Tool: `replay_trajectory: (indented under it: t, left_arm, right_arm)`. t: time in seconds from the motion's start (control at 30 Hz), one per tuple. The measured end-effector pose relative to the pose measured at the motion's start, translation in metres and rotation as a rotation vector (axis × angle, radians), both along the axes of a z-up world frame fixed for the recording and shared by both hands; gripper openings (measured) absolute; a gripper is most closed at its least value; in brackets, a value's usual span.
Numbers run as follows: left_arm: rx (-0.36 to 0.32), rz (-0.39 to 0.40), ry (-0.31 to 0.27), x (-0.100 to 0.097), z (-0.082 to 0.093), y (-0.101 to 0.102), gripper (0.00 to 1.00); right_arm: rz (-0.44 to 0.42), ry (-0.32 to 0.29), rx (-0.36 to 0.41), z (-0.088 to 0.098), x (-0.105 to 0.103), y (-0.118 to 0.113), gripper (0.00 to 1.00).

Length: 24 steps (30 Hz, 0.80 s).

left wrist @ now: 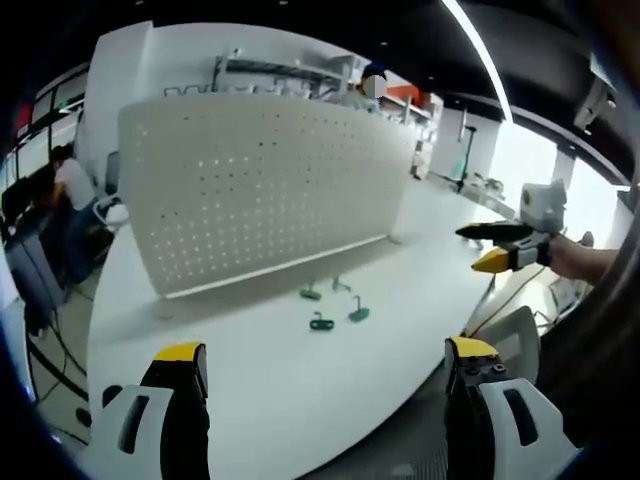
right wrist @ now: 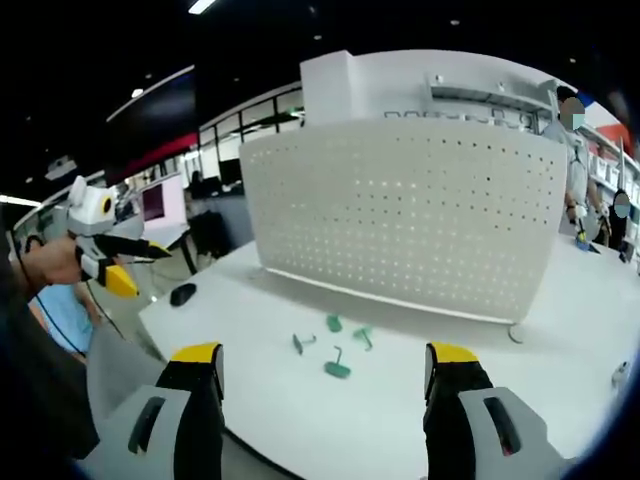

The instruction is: Insert the hook assembly into the mounting plate slot until the hook locks in place.

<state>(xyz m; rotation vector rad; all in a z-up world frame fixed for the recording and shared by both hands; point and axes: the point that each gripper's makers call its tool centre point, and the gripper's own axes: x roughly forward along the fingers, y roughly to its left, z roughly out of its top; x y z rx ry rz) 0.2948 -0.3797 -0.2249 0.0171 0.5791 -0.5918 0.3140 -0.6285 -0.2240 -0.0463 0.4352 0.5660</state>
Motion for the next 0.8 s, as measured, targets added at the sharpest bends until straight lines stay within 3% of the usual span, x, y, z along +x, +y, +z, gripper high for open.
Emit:
replay_trajectory:
  t: [0.13,0.2,0.37,0.6,0.8]
  left_arm:
    - [0.010,0.006,0.009,-0.001,-0.001,0.001,1.00]
    - [0.093,-0.005,-0.014,0.000,-0.002,0.006,1.00]
    - [0.020,-0.001,-0.015,0.002,0.006,-0.001,1.00]
    - [0.013,-0.028,-0.040,0.001,0.010,-0.006,1.00]
    - [0.007,-0.020,-0.009,0.001,-0.001,-0.006,1.00]
  right_arm:
    - [0.000,-0.001,0.001,0.000,0.000,0.000,0.83]
    - [-0.001,-0.003,0.002,0.001,0.001,-0.001,0.83]
    - [0.006,-0.003,-0.005,0.002,0.001,0.000,0.83]
    - [0.003,0.003,-0.006,0.001,-0.001,-0.003,0.83]
    - [0.000,0.008,-0.005,0.000,-0.001,-0.006,0.80]
